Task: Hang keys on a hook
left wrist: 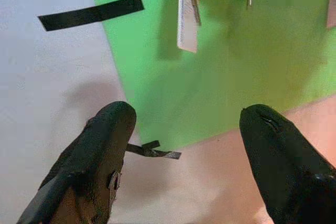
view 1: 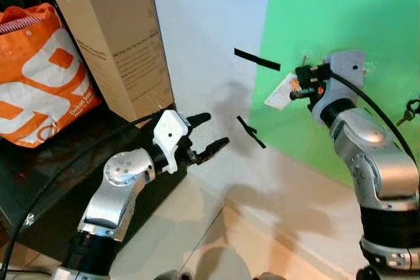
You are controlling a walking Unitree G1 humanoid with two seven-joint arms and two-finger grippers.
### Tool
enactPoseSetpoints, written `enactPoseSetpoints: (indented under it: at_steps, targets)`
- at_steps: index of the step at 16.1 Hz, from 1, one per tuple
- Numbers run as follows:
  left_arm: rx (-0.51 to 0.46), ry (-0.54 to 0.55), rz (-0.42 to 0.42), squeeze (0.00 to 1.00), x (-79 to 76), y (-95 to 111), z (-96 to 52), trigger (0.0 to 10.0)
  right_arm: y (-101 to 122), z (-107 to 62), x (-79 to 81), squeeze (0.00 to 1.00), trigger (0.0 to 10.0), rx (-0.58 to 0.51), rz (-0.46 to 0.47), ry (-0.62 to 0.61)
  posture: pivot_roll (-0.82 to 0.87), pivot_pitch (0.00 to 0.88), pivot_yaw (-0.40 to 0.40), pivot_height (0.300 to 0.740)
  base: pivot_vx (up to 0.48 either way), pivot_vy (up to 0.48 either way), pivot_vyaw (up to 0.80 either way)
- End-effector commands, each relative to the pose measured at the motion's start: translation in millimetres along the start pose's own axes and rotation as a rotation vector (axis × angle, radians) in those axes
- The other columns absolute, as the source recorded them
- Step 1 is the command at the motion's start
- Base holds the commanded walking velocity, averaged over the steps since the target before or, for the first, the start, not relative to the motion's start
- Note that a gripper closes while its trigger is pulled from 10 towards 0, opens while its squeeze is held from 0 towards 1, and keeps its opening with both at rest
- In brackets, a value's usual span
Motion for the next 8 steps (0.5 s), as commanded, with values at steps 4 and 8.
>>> enactPoseSetpoints:
  at_steps: [4, 8]
  targets:
    - [0.001, 0.003, 0.013, 0.02, -0.7, 3.2, -2.2, 10.0, 6.3, 3.1, -1.6, 0.0, 0.0, -0.015, 0.014, 0.004, -0.17, 0.0, 0.05, 0.74, 0.0, 0.0, 0.0]
    - [-0.002, -0.038, -0.001, 0.02, -8.6, 4.3, -1.0, 10.0, 6.1, 11.5, -15.3, 0.0, 0.0, -0.007, 0.027, -0.063, -0.17, 0.0, 0.047, 0.74, 0.0, 0.0, 0.0]
Point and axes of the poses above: a point about 5 cm out from each wrist's last joint towards the gripper, its own z axis pointing out of the wrist towards the gripper, its own y axis along the axis of the wrist's last joint, x = y × z, the point moved 6 cm from there along z, pointing out of the wrist towards the gripper, and after that the axes turned 9 degrees about -z, right-handed, at the moved point
